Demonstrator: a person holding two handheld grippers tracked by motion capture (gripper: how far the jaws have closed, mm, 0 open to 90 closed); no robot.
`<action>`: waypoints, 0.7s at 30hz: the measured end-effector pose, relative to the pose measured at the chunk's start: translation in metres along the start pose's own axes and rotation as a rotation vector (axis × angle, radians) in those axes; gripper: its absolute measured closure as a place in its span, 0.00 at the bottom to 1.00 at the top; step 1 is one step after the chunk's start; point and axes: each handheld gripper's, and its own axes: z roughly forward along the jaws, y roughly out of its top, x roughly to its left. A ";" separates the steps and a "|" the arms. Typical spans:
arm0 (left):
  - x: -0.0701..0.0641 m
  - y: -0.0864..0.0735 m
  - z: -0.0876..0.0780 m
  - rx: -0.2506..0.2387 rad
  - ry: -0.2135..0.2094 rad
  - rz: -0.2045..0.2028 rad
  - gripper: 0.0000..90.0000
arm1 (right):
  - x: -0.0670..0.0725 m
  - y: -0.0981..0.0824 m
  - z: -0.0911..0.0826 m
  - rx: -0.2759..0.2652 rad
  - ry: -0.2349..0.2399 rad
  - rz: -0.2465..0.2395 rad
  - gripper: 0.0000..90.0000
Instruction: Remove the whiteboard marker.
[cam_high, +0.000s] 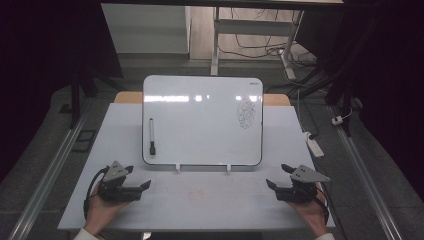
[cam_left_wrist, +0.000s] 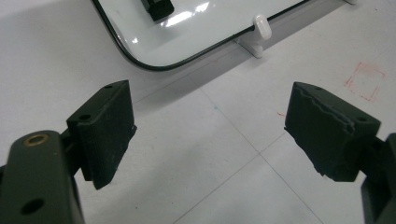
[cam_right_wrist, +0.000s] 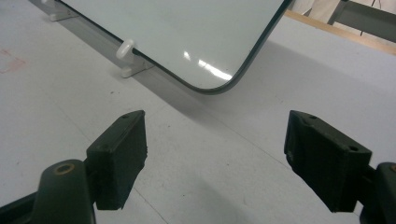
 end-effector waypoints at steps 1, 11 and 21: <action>0.000 0.000 0.000 0.000 -0.002 -0.001 0.18 | -0.001 0.000 0.000 -0.006 -0.002 0.001 0.23; 0.002 -0.001 0.000 -0.004 0.007 0.015 0.19 | -0.005 -0.005 0.002 0.011 -0.029 0.023 0.26; 0.000 0.003 -0.009 -0.029 0.030 0.003 0.20 | -0.001 0.000 0.001 -0.011 -0.021 0.015 0.27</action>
